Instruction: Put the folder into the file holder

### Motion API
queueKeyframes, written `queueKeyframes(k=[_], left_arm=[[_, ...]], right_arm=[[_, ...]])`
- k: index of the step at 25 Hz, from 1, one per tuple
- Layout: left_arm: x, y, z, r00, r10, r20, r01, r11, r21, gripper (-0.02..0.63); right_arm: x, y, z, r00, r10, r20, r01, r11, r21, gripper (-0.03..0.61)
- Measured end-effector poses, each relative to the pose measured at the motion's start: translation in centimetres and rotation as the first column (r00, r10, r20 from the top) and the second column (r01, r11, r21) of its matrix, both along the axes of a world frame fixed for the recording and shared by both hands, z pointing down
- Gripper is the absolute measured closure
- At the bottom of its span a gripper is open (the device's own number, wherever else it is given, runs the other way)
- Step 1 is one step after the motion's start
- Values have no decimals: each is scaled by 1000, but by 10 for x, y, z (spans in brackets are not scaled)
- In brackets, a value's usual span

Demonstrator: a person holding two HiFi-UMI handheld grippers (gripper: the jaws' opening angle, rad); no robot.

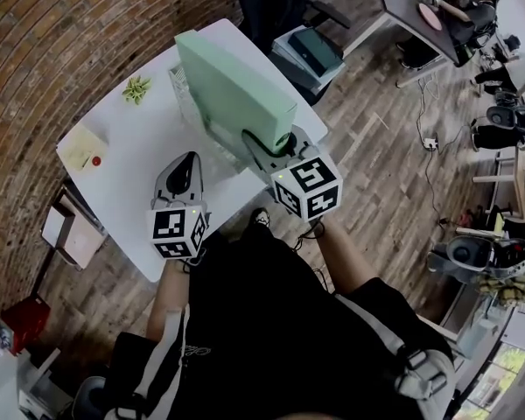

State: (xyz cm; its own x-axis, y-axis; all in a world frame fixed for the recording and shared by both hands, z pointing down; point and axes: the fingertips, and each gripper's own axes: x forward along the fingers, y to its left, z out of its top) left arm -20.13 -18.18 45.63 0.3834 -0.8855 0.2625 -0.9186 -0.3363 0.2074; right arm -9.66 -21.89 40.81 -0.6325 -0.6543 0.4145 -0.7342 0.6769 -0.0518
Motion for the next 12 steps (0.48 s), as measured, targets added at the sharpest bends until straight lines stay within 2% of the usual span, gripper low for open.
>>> queueKeyframes(k=[4, 12], left_arm=[[0, -2, -4, 1000, -3, 4, 3, 1000, 17, 594], [3, -3, -6, 1000, 8, 10, -8, 1000, 21, 593]], right_arm=[[8, 6, -7, 995, 32, 94, -38, 998, 57, 433], [15, 11, -17, 978, 55, 202, -92, 980, 177, 437]])
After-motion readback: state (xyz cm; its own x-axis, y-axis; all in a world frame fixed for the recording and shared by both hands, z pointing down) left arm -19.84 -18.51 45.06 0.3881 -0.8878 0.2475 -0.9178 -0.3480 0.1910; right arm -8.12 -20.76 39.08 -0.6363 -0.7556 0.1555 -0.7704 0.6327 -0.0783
